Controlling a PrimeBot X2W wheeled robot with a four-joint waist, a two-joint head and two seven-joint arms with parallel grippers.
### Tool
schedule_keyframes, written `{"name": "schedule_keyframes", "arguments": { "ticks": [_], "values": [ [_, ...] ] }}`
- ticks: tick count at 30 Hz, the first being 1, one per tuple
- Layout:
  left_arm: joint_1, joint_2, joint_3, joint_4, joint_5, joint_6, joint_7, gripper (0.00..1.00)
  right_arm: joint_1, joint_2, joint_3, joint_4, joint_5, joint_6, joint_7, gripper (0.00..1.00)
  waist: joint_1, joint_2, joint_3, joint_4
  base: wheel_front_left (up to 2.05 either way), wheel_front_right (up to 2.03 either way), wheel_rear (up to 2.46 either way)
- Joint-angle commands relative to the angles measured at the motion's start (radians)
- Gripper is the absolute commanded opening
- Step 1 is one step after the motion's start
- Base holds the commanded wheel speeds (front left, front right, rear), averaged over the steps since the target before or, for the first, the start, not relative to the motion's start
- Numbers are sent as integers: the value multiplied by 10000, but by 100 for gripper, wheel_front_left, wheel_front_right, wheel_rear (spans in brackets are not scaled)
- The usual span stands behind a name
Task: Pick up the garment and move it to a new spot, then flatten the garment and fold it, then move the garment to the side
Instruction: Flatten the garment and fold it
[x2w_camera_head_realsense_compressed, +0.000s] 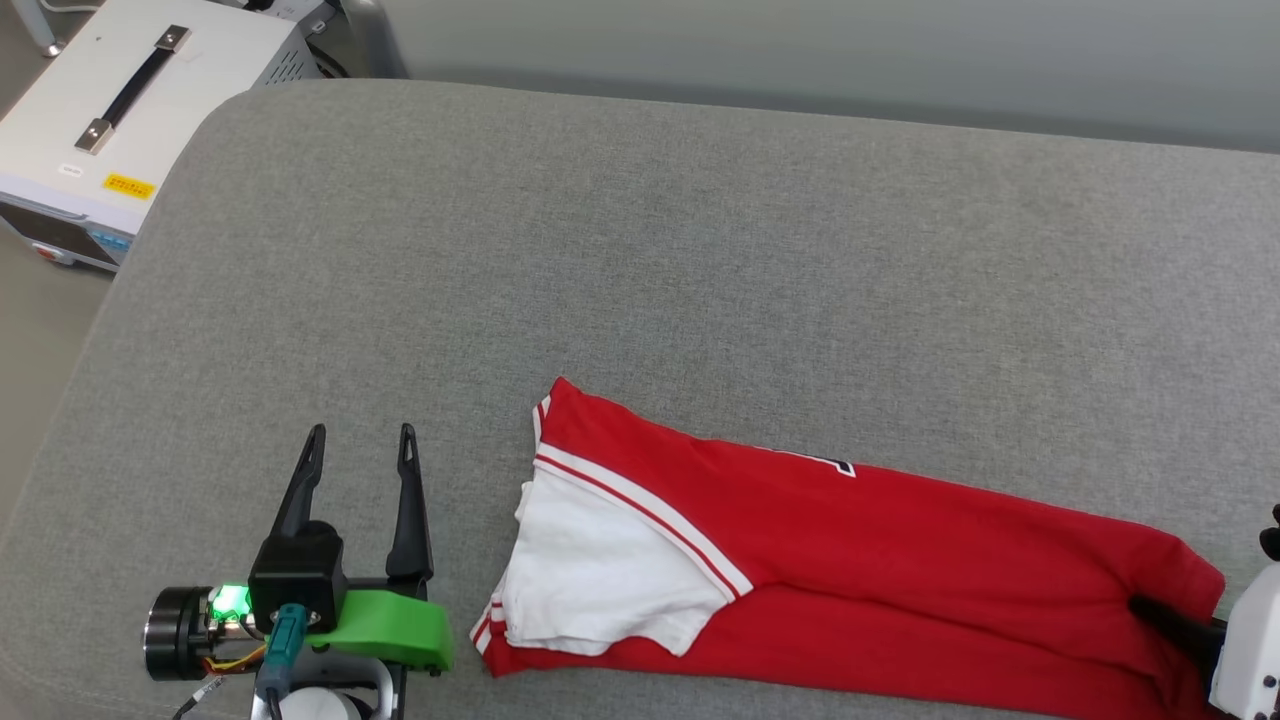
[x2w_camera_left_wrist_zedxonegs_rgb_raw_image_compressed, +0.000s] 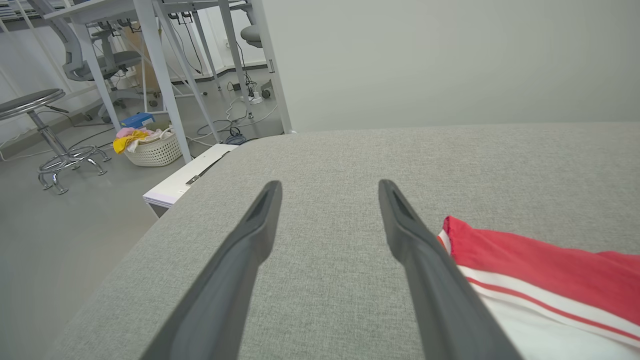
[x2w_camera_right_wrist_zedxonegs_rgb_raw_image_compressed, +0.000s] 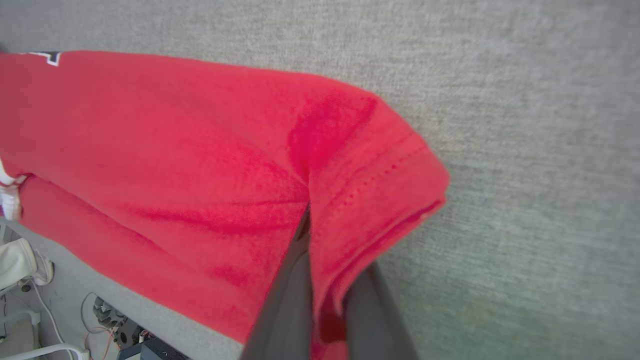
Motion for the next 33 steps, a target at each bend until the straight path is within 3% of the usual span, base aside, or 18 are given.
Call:
{"name": "schedule_keyframes", "arguments": {
  "ticks": [1, 10, 16, 26, 33],
  "values": [
    [226, -114, 135, 37, 149, -114, -58, 100, 27, 77, 120, 201, -116, 0, -92, 0, 0, 0, -137, -73, 0, 0, 0],
    [436, -511, 435, 47, 766, -722, -59, 100, -193, -979, -477, 1226, -944, 0, -779, 0, 0, 0, -473, -224, 0, 0, 0],
    [528, -725, 594, 135, 1014, -957, -59, 100, -199, -1126, -739, 1657, -1242, 0, -835, 0, 0, 0, -655, -328, 0, 0, 0],
    [871, -885, 835, 261, 1355, -1237, -59, 100, 528, -1019, -1094, -915, -49, 0, -28, 0, 0, 0, -1040, -462, 0, 0, 0],
    [814, -1033, 865, 293, 1483, -1406, -59, 100, 420, -420, -856, -2676, -175, 0, 564, 0, 0, 0, -940, -393, 0, 0, 0]
  ]
}}
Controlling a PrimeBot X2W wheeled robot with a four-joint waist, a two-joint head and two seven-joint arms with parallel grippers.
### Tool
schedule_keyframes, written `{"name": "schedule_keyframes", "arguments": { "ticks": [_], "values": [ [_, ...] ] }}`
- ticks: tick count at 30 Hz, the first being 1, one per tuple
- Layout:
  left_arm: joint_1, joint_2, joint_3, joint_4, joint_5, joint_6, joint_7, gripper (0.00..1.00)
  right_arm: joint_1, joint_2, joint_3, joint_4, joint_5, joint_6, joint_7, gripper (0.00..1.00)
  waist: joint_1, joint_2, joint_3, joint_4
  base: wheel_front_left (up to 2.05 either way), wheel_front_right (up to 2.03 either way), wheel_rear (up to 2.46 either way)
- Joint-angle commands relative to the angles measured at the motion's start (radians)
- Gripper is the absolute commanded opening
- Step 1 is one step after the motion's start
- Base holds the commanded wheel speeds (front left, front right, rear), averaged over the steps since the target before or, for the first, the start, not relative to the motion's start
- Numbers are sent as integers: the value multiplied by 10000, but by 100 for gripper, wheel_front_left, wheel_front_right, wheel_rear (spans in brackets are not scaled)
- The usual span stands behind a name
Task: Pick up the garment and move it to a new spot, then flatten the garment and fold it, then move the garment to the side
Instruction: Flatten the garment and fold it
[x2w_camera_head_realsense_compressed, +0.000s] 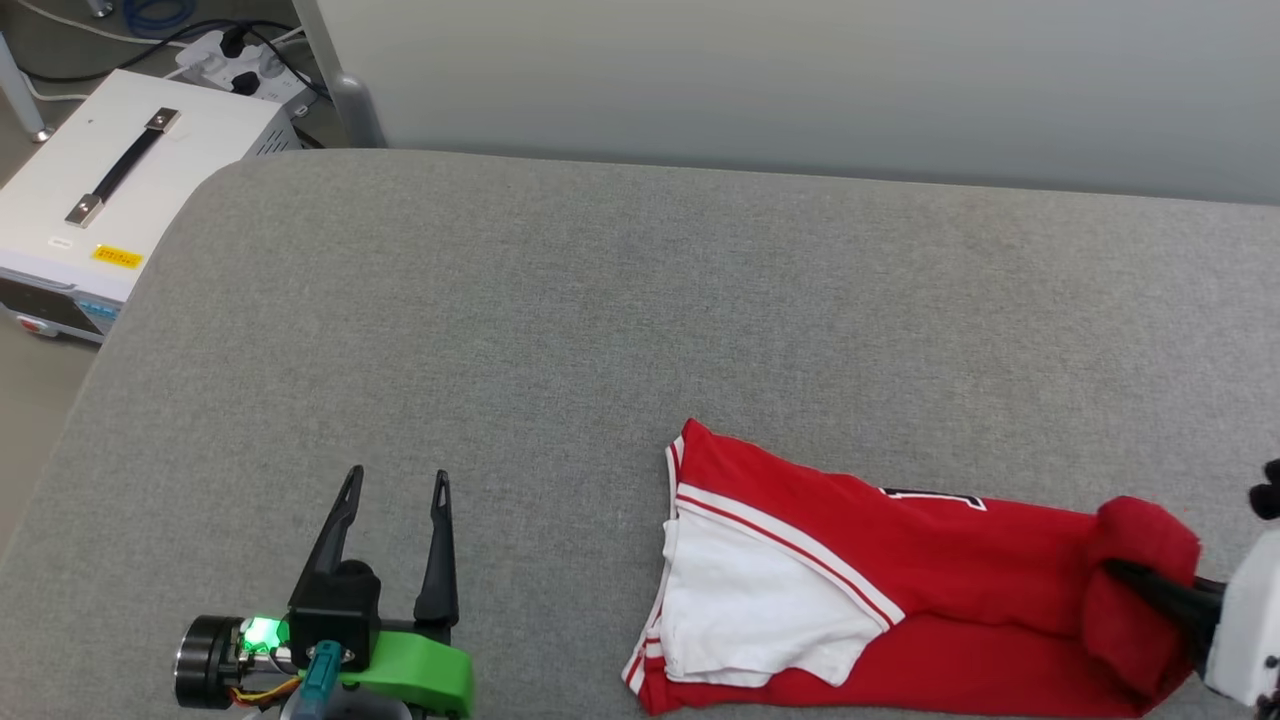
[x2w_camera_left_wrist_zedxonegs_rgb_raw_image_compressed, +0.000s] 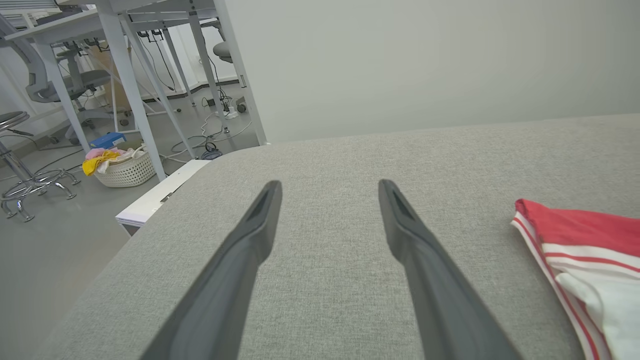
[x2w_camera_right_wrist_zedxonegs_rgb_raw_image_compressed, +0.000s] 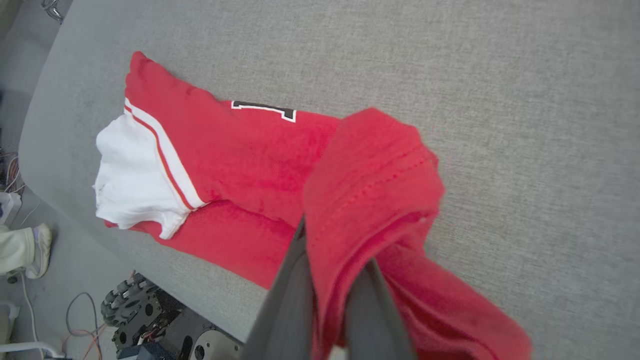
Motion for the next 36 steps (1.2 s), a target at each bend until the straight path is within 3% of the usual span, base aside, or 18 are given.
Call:
{"name": "schedule_keyframes", "arguments": {
  "ticks": [1, 2, 9, 16, 20, 29, 34, 35, 36],
  "values": [
    [60, -93, 26, 25, 108, -60, -59, 100, -205, 220, 131, -227, -181, -7, 138, 0, 0, 0, 64, 39, 0, 0, 0],
    [-53, -172, -15, 69, 171, -144, -59, 100, -645, 669, 493, -600, -608, -7, 417, 0, 0, 0, 174, 119, 0, 0, 0],
    [-392, -350, -105, 174, 313, -313, -59, 100, -1994, 1679, 1797, -890, -1575, -7, 1057, 0, 0, 0, 497, 350, 0, 0, 0],
    [-628, -509, -127, 207, 388, -384, -59, 100, -3447, 2533, 3414, -297, -2480, -7, 1089, 0, 0, 0, 823, 486, 0, 0, 0],
    [-796, -603, -129, 219, 439, -416, -59, 100, -4444, 3070, 4418, 634, -2997, -7, 784, 0, 0, 0, 1046, 598, 0, 0, 0],
    [-954, -769, -130, 237, 478, -430, -59, 100, -5119, 3598, 5723, 2742, -3530, -7, 72, 0, 0, 0, 1305, 730, 0, 0, 0],
    [-870, -792, -76, 293, 498, -424, -59, 100, -5156, 3652, 6131, 2961, -3490, -7, -674, 0, 0, 0, 1173, 650, 0, 0, 0],
    [-837, -789, -65, 308, 507, -424, -59, 100, -5188, 3582, 6185, 2859, -3555, -7, -931, 41, 0, 0, 1115, 617, 0, 0, 0],
    [-809, -785, -56, 323, 515, -422, -59, 100, -5206, 3514, 6194, 2754, -3610, -7, -1159, 100, 0, 0, 1055, 586, 0, 0, 0]
  ]
}}
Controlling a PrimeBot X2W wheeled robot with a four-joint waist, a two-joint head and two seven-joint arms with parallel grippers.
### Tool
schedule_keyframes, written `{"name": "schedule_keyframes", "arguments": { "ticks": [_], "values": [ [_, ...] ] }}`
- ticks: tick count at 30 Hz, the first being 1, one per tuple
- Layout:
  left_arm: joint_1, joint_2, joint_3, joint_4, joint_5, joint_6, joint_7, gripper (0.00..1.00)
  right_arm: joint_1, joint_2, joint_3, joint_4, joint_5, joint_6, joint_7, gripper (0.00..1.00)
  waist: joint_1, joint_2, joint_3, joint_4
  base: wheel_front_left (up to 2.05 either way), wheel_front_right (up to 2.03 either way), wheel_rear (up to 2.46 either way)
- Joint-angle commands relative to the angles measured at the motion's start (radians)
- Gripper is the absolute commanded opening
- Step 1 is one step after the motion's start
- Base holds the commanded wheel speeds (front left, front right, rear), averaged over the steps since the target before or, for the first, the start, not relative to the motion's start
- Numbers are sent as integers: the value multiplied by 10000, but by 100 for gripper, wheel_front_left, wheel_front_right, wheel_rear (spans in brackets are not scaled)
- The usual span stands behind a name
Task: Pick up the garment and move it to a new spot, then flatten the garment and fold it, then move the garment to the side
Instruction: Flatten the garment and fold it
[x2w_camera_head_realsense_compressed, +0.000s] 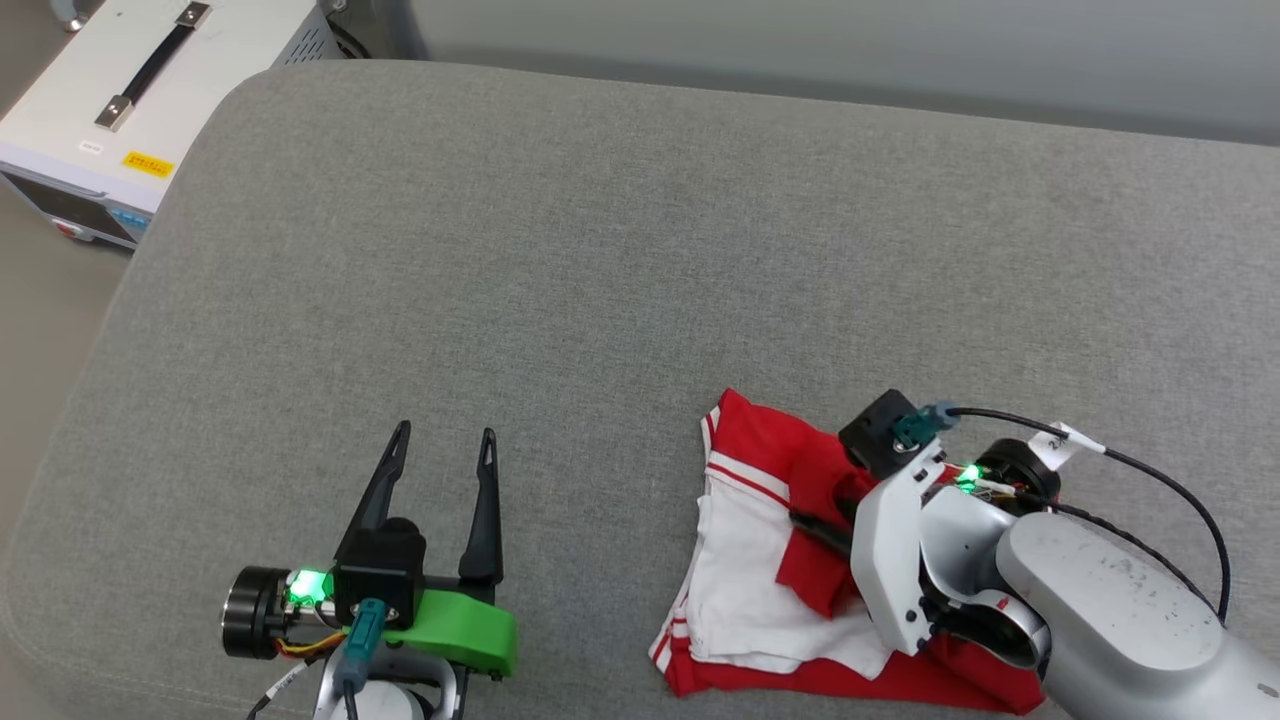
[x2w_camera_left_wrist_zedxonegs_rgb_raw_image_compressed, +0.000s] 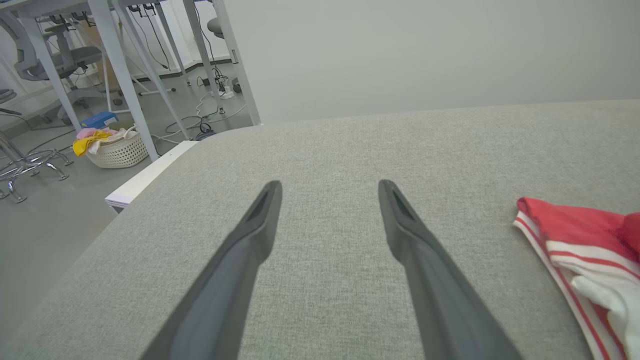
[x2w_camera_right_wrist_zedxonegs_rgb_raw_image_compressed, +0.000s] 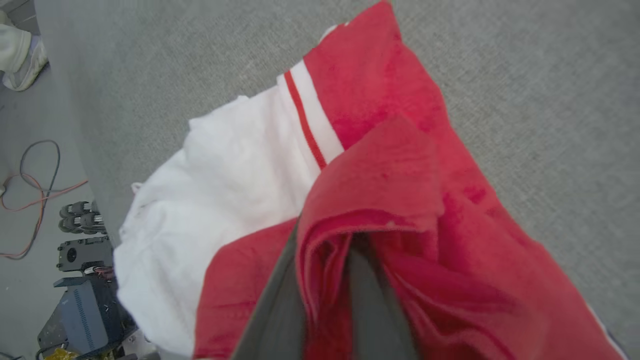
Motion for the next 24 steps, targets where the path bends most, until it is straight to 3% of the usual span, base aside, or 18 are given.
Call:
{"name": "schedule_keyframes", "arguments": {
  "ticks": [1, 6, 7, 10, 18, 24],
  "values": [
    [2, -38, 21, 23, 72, -47, -59, 100, -63, -114, -32, -142, -73, -7, -341, 100, 0, 0, -165, -100, 0, 0, 0],
    [182, 6, 116, 27, 82, -17, -59, 100, 170, -560, -811, -1070, -319, -7, -1573, 100, 0, 0, -513, -351, 0, 0, 0],
    [298, 45, 169, -8, 79, -19, -59, 100, 437, -795, -1659, -1654, -787, -7, -2392, 100, 0, 0, -714, -537, 0, 0, 0],
    [380, 77, 212, -49, 70, -35, -59, 100, 817, -844, -2697, -1966, -1447, -7, -3230, 100, 0, 0, -873, -713, 0, 0, 0],
    [591, 138, 308, -199, 49, -60, -59, 100, 2539, 107, -5963, -2017, -3552, -7, -4987, 100, 0, 0, -1264, -1072, 0, 0, 0],
    [756, 134, 414, -338, -34, -60, -59, 100, 3804, 1102, -7552, -2257, -4880, -7, -6089, 100, 0, 0, -1488, -1228, 0, 0, 0]
  ]
}}
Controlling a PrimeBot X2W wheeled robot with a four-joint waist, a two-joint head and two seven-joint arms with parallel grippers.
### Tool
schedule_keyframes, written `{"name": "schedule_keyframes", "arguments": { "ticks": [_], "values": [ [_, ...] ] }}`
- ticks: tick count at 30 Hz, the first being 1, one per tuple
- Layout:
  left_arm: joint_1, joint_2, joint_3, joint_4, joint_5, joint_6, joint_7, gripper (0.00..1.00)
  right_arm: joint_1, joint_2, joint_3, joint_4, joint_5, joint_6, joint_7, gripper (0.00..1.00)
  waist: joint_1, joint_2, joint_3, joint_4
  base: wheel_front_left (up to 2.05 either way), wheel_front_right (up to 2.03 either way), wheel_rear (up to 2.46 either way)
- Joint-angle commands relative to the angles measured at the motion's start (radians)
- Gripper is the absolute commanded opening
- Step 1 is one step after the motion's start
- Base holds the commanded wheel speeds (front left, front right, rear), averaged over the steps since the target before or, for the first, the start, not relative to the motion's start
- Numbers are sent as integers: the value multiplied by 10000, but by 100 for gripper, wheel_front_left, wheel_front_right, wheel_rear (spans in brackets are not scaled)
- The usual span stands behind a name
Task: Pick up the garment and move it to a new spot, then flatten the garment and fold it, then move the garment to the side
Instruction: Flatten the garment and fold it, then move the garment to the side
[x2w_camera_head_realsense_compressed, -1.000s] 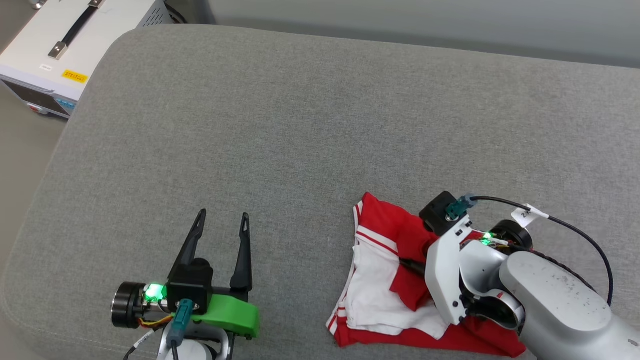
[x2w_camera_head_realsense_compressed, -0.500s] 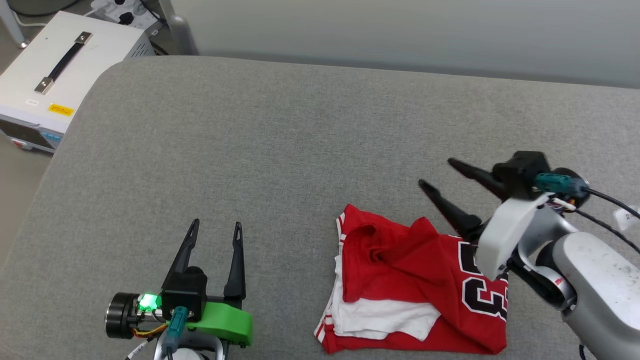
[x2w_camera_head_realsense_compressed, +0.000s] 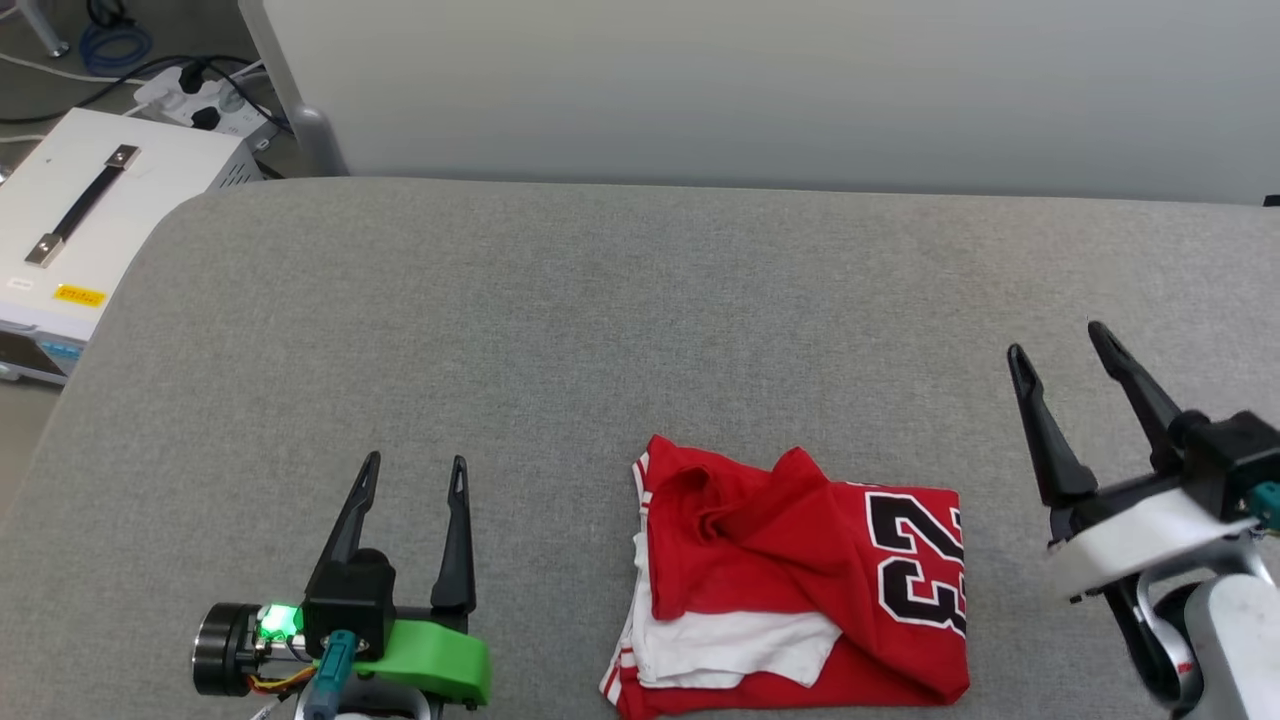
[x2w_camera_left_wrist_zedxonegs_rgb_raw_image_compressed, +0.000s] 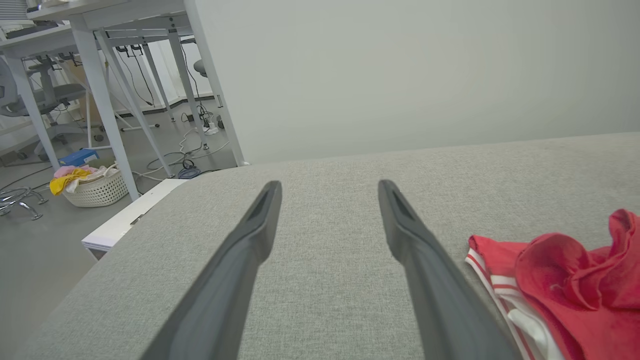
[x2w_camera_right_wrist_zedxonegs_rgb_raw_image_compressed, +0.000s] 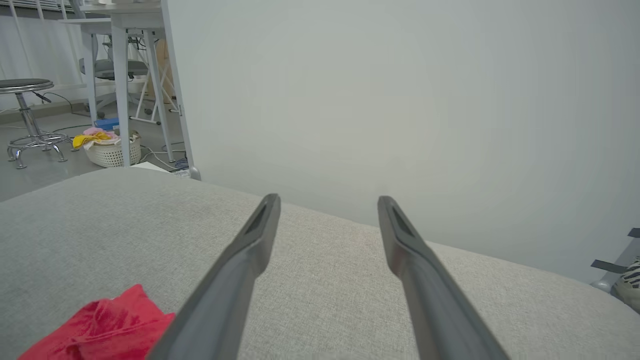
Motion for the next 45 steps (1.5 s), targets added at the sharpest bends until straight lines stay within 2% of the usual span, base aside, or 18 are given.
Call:
{"name": "schedule_keyframes", "arguments": {
  "ticks": [1, 8, 12, 19, 29, 34, 40, 42, 45],
  "values": [
    [178, 30, 67, -58, -66, -32, -59, 100, 321, 206, -152, -157, -237, -7, -183, 100, 0, 0, -136, -104, 0, 0, 0],
    [563, 79, 160, -260, -194, -179, -59, 100, 1773, 1271, -1036, -732, -594, -7, -502, 100, 0, 0, -457, -140, 0, 0, 0],
    [769, 112, 202, -320, -206, -217, -59, 100, 2533, 1674, -1246, -1029, -766, -7, -536, 100, 0, 0, -549, -113, 0, 0, 0],
    [979, 178, 236, -209, -179, -271, -59, 100, 3345, 2067, -1432, -1353, -1003, -7, -554, 100, 0, 0, -616, -101, 0, 0, 0],
    [989, 164, 303, -158, -149, -253, -59, 100, 3495, 2141, -1449, -1427, -1412, -7, -558, 100, 0, 0, -620, -84, 0, 0, 0],
    [896, 142, 297, -137, -131, -277, -59, 100, 2941, 1738, -1460, -1640, -1615, -7, -558, 100, 0, 0, -489, -73, 0, 0, 0],
    [569, 87, 240, -79, -111, -357, -59, 100, 1592, 629, -1649, -1989, -1433, -7, -354, 100, 0, 0, -201, 60, 0, 0, 0],
    [483, 65, 228, -61, -103, -373, -59, 100, 1095, 174, -1620, -1979, -1123, -7, 98, 100, 0, 0, -119, 104, 0, 0, 0],
    [400, 31, 218, -40, -100, -392, -59, 100, 344, -655, -1293, -1847, -359, -7, 1339, 100, 0, 0, 12, 157, 0, 0, 0]
  ]
}}
